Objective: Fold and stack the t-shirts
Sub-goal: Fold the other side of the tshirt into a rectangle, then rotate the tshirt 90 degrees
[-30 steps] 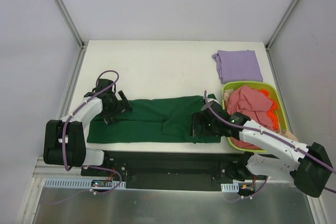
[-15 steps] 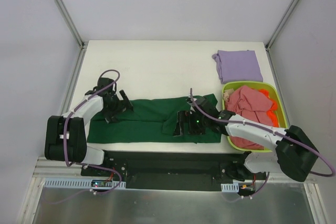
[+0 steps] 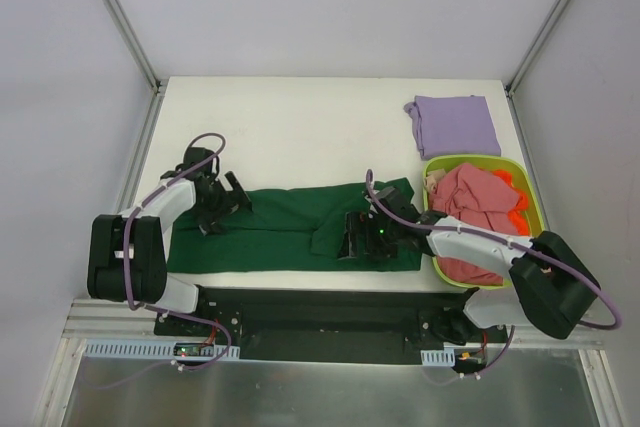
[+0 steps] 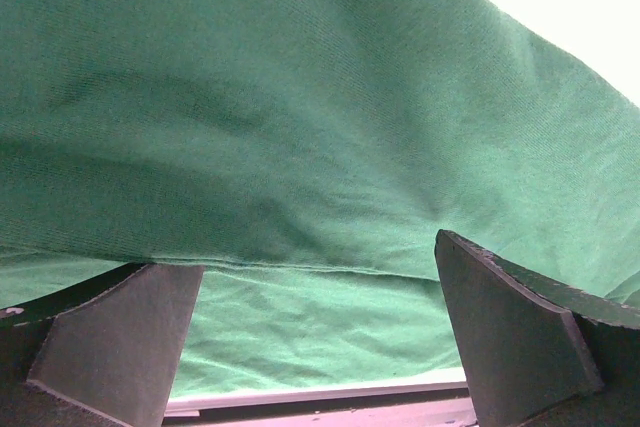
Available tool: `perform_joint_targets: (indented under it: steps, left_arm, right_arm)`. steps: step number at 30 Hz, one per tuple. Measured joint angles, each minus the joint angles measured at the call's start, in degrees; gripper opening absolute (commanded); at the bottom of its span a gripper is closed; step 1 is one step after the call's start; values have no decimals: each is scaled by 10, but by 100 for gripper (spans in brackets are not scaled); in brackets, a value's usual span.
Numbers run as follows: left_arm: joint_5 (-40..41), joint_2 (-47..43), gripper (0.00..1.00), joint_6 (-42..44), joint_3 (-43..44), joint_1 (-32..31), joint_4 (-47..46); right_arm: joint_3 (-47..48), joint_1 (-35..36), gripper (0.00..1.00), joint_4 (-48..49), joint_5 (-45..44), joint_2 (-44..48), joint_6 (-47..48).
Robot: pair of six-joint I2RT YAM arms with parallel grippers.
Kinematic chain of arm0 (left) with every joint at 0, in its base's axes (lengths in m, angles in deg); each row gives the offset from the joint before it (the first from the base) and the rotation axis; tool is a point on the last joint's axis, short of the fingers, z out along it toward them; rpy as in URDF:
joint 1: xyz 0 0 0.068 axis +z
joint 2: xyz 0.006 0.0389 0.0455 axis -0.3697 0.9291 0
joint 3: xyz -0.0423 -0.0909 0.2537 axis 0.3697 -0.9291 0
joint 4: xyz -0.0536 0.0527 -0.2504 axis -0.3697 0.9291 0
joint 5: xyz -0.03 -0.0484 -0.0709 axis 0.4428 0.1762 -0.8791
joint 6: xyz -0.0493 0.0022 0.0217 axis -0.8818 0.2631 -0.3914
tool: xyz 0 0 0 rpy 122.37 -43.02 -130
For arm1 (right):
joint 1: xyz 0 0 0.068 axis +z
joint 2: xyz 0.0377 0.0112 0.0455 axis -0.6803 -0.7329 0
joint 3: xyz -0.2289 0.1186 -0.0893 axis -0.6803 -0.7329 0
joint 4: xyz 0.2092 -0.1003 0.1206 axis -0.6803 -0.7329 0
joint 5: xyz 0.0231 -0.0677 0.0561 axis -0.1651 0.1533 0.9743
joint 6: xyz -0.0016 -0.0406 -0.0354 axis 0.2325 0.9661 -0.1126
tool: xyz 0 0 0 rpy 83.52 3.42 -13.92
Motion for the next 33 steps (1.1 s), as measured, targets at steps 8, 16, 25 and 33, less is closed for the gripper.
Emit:
perform_joint_targets:
  steps: [8, 16, 25, 33]
  left_arm:
    - [1, 10, 99, -2, 8, 0, 5]
    - [1, 19, 99, -7, 14, 0, 10]
    - [-4, 22, 99, -13, 16, 0, 9]
    - [-9, 23, 99, -50, 16, 3, 1]
  right_arm:
    - [27, -3, 96, -79, -3, 82, 42]
    - [36, -20, 96, -129, -93, 130, 26]
    - [178, -44, 96, -206, -193, -125, 45]
    - [354, -108, 96, -265, -208, -302, 146]
